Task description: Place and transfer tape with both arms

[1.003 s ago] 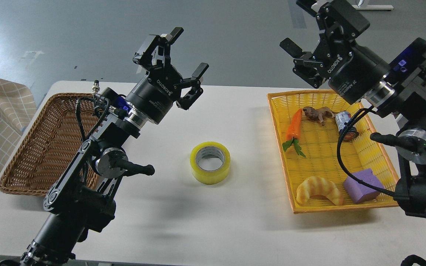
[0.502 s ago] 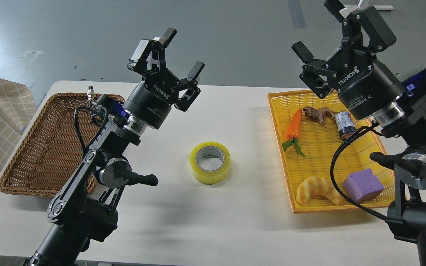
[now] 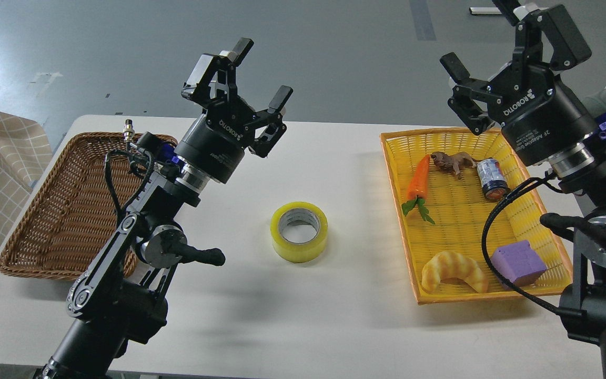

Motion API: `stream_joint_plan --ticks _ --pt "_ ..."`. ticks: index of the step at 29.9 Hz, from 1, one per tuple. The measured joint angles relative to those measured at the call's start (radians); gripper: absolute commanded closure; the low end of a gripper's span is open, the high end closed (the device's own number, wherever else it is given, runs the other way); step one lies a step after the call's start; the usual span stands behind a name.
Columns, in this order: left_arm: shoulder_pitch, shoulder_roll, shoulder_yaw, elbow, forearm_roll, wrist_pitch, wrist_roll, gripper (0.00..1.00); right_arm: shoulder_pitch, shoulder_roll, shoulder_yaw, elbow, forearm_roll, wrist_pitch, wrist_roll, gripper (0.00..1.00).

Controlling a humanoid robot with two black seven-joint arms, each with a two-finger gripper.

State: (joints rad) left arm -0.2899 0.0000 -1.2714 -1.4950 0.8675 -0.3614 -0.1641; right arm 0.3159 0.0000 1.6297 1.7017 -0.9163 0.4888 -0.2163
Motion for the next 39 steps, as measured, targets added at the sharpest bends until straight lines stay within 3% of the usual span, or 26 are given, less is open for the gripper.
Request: stream_joint_plan --ticks 6,14,20,24,31,39 --pt "-0.01 0.0 0.003 -0.01 -0.008 -0.007 0.005 0.02 0.0 0.0 -0.002 0.0 0.104 0.0 -0.002 0.0" --pt "-0.041 0.0 -0.008 0.026 -0.016 -0.1 -0.004 0.02 0.01 0.0 -0.013 -0.001 0.143 0.0 -0.01 0.0" --pt "-0.045 0.0 -0.009 0.04 -0.011 -0.124 -0.064 0.02 0.027 0.0 -0.017 -0.01 0.136 0.0 -0.013 0.0" --pt "-0.047 0.0 -0.008 0.053 -0.005 -0.119 -0.079 0.02 0.025 0.0 -0.02 -0.016 0.133 0.0 -0.014 0.0" --pt "-0.044 0.0 -0.001 0.062 -0.005 -0.118 -0.074 0.02 0.037 0.0 -0.019 -0.035 0.132 0.0 -0.014 0.0" --pt "-0.071 0.0 0.013 0.063 0.012 -0.119 -0.024 0.02 0.039 0.0 -0.02 -0.04 0.135 0.0 -0.015 0.0"
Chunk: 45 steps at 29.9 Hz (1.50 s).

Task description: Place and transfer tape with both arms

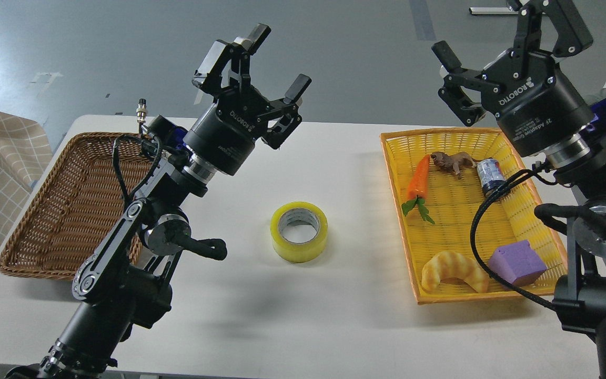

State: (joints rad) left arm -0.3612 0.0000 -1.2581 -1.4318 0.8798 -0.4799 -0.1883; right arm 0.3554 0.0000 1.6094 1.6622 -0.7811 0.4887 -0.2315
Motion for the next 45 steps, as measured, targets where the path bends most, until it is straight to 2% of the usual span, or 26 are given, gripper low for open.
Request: stream_joint_plan --ticks 7,17,29,37,45 --pt "-0.002 0.0 -0.011 0.0 0.006 0.007 0.002 0.02 0.011 0.0 0.0 -0.023 -0.001 0.0 0.0 0.0" --pt "0.004 0.0 -0.024 -0.001 -0.034 0.074 -0.002 0.02 0.013 0.0 0.0 -0.038 -0.054 0.0 0.003 0.0" --pt "-0.033 0.0 0.002 0.002 -0.056 0.156 0.046 0.02 0.01 0.0 0.0 -0.038 -0.057 0.0 0.006 0.0" --pt "-0.085 0.088 0.112 0.002 0.387 0.212 0.053 0.02 0.004 0.0 0.0 -0.038 -0.057 0.0 0.006 0.0" --pt "-0.102 0.141 0.196 0.024 0.686 0.24 0.05 0.02 0.01 0.0 0.0 -0.039 -0.055 0.0 0.006 0.0"
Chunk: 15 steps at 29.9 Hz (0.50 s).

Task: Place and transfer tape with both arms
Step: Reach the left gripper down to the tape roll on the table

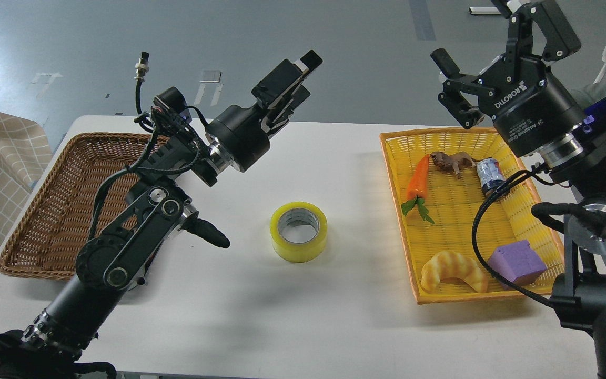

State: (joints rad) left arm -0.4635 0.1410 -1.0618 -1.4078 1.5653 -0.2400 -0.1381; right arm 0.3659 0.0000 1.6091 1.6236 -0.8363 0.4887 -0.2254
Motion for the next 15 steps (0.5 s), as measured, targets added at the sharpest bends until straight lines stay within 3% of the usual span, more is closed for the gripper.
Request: stream_joint_plan --ticks 6,15 --pt "-0.014 0.032 0.071 0.073 0.266 0.021 -0.006 0.02 -0.003 0.0 0.0 0.001 0.0 0.0 0.0 0.0" --pt "-0.014 0.034 0.08 0.09 0.22 0.064 -0.004 0.02 0.002 0.0 0.001 0.01 0.002 0.0 0.0 0.0"
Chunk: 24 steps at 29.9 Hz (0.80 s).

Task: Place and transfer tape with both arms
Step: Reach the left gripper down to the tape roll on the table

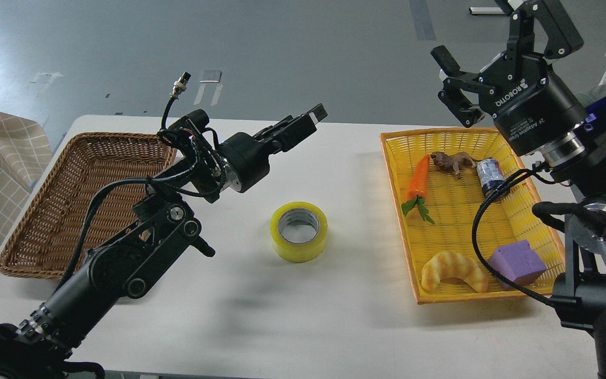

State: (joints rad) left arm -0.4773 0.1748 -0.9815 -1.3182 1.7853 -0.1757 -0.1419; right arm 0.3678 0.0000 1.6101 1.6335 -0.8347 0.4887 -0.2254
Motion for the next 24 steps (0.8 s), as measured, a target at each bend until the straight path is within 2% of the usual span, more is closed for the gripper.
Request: stream_joint_plan --ticks 4,8,11,13,15,24 --pt "0.007 0.045 0.062 0.0 0.096 0.015 0.004 0.02 0.0 0.0 0.002 0.0 0.0 0.0 0.0 0.0" --pt "0.013 0.107 0.138 0.0 0.3 0.092 0.011 0.02 0.0 0.0 0.003 0.001 0.0 0.0 0.0 0.0" --pt "0.02 0.153 0.171 0.0 0.373 0.112 0.05 0.02 0.0 0.0 0.004 0.002 0.0 0.0 0.0 0.0" --pt "0.022 0.183 0.198 0.001 0.387 0.115 0.094 0.02 0.0 0.0 0.004 0.002 0.0 0.0 0.0 0.0" --pt "0.023 0.205 0.228 0.002 0.392 0.116 0.121 0.02 -0.001 0.0 0.004 0.003 0.001 0.0 0.0 0.0" --pt "0.028 0.227 0.315 0.004 0.393 0.103 0.167 0.02 0.0 0.0 0.004 0.011 0.002 0.0 0.0 0.0"
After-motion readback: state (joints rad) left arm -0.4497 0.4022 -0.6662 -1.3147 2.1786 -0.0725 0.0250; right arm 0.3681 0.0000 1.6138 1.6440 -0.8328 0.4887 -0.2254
